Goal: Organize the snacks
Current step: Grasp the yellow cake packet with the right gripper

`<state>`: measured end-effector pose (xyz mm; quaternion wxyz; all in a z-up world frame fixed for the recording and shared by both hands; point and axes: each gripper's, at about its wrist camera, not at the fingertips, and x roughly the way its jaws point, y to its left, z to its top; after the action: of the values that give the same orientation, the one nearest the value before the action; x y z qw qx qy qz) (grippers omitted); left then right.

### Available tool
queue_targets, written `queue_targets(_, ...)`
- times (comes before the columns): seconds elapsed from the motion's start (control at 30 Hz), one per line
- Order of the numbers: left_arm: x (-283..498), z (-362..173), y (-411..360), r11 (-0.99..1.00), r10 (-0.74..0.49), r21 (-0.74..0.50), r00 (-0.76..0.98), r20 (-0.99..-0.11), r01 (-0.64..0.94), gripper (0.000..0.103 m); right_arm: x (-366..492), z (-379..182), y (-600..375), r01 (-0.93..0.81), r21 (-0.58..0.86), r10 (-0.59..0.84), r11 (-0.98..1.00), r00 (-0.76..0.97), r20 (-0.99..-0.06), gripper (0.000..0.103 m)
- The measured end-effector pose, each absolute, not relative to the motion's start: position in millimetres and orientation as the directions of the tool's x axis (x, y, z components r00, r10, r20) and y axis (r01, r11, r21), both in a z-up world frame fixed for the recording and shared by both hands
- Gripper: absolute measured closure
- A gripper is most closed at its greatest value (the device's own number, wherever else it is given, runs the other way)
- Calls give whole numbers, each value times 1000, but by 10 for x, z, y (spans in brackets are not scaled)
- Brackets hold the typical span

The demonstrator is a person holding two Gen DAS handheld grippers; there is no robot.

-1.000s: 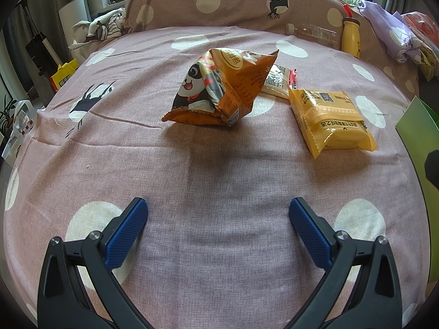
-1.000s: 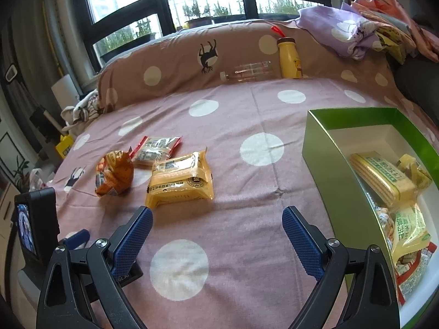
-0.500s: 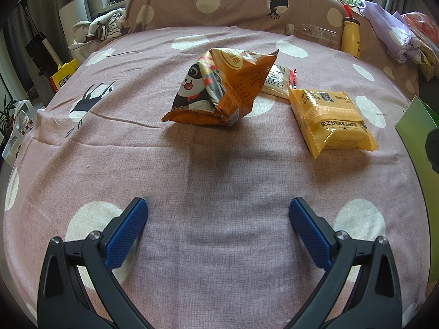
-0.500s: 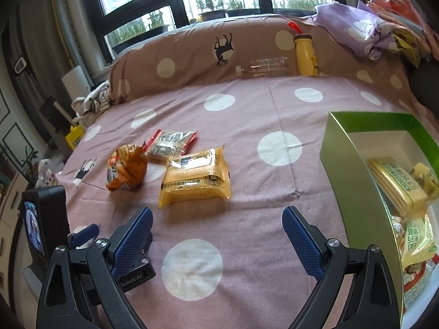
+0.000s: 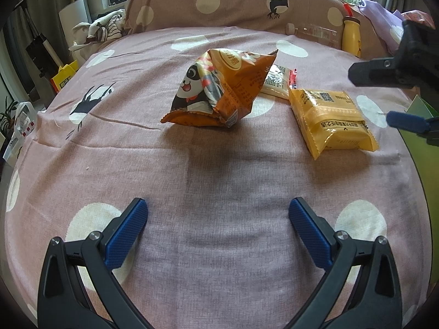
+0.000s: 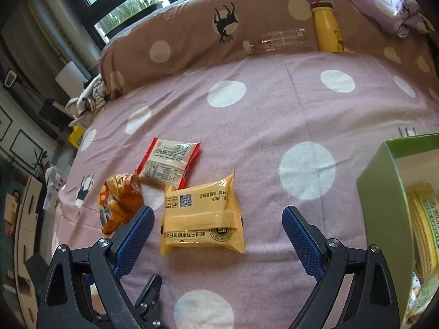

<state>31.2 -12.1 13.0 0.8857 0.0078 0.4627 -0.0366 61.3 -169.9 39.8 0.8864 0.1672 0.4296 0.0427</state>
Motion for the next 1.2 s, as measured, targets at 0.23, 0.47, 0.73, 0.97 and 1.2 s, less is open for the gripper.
queue_targets(0.23,393,438,-180,983,-176,-109,588,-790,147,19,751,186,-1735,73,394,282,916,582,-763,17)
queue_targets(0.47,760,796,-477,909,-412,-292,524,-745,298,22,742,200,-1858,50,471,346,880,611,-712,25)
queue_targets(0.73,894,509,-778,887,-449,-317,463,-765,336,55,837,36,-1957,82,578,436,812,574,-693,39)
queue_targets(0.97,894,507,-729,869,-482,-343,455,-749,356,66,816,63,-1826,53,533,414,844,568,-711,49)
queue_targets(1.2,655,730,-721,869,-482,-316,507,-715,381,66,598,241,-1780,36,516,394,856,602,-695,50)
